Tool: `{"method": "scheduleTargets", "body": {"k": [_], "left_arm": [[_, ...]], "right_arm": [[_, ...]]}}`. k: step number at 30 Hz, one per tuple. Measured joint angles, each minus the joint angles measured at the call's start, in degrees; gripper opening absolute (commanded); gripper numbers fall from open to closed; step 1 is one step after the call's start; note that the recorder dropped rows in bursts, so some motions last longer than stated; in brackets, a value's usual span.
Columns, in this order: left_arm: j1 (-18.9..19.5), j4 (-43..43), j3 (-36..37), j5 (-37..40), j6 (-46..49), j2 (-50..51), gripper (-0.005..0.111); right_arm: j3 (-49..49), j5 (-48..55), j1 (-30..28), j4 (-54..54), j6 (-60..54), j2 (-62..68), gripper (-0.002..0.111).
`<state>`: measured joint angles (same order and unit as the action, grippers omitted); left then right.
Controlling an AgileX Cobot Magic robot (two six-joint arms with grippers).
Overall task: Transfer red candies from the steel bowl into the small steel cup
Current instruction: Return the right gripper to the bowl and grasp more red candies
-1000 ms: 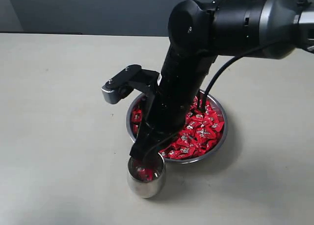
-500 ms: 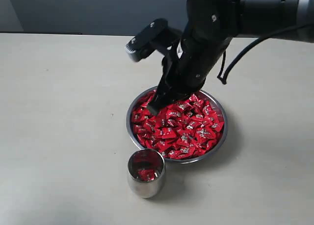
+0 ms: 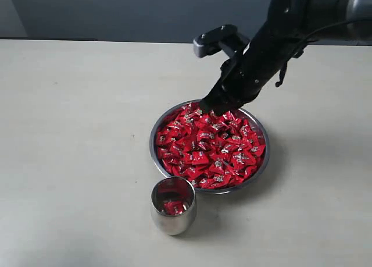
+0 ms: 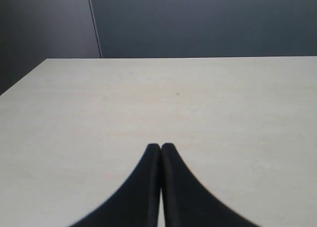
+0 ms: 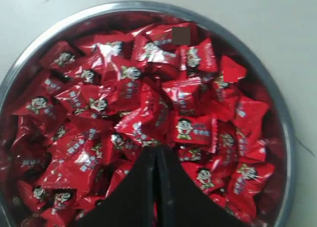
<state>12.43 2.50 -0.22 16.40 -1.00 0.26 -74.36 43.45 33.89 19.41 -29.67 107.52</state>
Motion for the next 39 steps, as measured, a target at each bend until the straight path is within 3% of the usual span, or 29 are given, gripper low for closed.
{"method": "scheduleTargets", "body": {"k": [6,13,39], "left_arm": [[0.0,0.0,0.0,0.0,0.0,0.0,0.0],[0.0,0.0,0.0,0.0,0.0,0.0,0.0],[0.0,0.0,0.0,0.0,0.0,0.0,0.0]], "right_arm": [[0.0,-2.3,4.0,-1.7,-2.5,1.4,0.001],[0.0,-5.5,4.7,-3.0,-2.8,1.4,0.028],[0.0,-8.8,4.7,-5.3,-1.8,6.2,0.027]]}}
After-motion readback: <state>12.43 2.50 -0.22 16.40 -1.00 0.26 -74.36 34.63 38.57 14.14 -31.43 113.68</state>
